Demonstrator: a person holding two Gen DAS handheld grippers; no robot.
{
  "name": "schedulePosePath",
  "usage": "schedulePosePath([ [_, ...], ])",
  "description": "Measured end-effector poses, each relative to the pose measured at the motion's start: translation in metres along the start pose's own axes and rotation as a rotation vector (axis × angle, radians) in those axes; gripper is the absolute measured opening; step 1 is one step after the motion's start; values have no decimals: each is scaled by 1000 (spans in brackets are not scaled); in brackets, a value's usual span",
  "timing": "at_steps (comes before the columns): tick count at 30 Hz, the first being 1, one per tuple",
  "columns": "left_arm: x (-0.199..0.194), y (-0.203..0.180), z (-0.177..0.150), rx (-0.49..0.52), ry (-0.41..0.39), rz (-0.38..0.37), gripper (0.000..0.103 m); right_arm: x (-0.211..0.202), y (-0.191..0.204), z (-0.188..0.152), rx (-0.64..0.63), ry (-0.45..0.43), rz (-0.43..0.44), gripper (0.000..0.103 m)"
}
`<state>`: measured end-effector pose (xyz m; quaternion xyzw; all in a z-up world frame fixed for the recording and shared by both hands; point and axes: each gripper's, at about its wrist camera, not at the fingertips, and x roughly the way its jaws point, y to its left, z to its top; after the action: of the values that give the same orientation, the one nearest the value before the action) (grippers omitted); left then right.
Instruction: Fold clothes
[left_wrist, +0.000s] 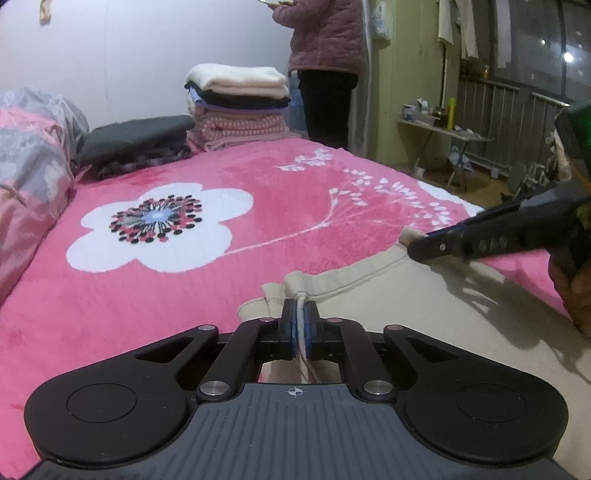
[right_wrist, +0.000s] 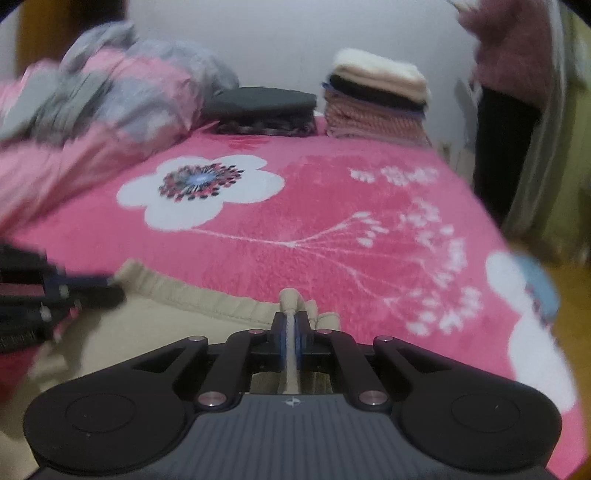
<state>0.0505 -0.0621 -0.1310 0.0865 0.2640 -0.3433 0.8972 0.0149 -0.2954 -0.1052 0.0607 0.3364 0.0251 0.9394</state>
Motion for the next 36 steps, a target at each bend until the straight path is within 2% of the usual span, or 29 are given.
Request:
schedulePosePath([
  [3, 1, 12, 3, -83, 17, -41, 9, 1, -38, 2, 317, 32, 138, 8],
  [6, 1, 28, 9, -203, 43, -94, 13, -1, -73, 1, 600, 44, 252, 16],
  [7, -1, 33, 11, -241, 43, -106, 21, -6, -80, -1, 664, 30, 270, 24],
  [8, -3, 37, 12, -267, 43, -104, 34, -10, -87, -3, 729, 16, 287, 30],
  [9, -7, 39, 14, -281, 32, -88, 38, -16, -92, -3, 759, -1, 289, 30],
  [11, -17, 45, 17, -308, 9, -55, 40, -32, -98, -5, 794, -30, 288, 30],
  [12, -26, 41, 19, -288, 2, -71, 40, -42, -99, -7, 807, -44, 290, 30],
  [15, -55, 28, 25, -228, -22, -120, 40, -78, -99, -14, 822, -86, 311, 29],
  [17, -73, 20, 29, -188, -37, -153, 40, -104, -93, -20, 808, -103, 334, 23],
  [18, -85, 8, 28, -143, -20, -205, 40, -118, -89, -23, 786, -99, 337, 21],
  [22, -128, -45, 5, 52, 108, -415, 40, -163, -61, -42, 674, -27, 333, 13],
  [25, -147, -83, -31, 174, 258, -506, 40, -183, -34, -71, 586, 76, 314, 11],
  [26, -153, -96, -43, 215, 308, -535, 40, -187, -24, -83, 539, 114, 281, 11],
  [28, -158, -111, -71, 286, 400, -525, 40, -191, -9, -107, 466, 174, 224, 10],
  [30, -165, -112, -81, 306, 387, -486, 39, -192, -6, -139, 410, 242, 86, 9],
  [31, -168, -113, -86, 316, 380, -467, 39, -195, -11, -152, 411, 266, 20, 0],
  [33, -176, -113, -89, 315, 374, -434, 38, -217, -22, -168, 510, 220, 11, 0],
  [34, -179, -113, -85, 317, 370, -433, 38, -229, -19, -168, 501, 209, -21, 0],
  [36, -193, -117, -82, 339, 355, -481, 39, -247, -5, -166, 425, 189, 33, 0],
])
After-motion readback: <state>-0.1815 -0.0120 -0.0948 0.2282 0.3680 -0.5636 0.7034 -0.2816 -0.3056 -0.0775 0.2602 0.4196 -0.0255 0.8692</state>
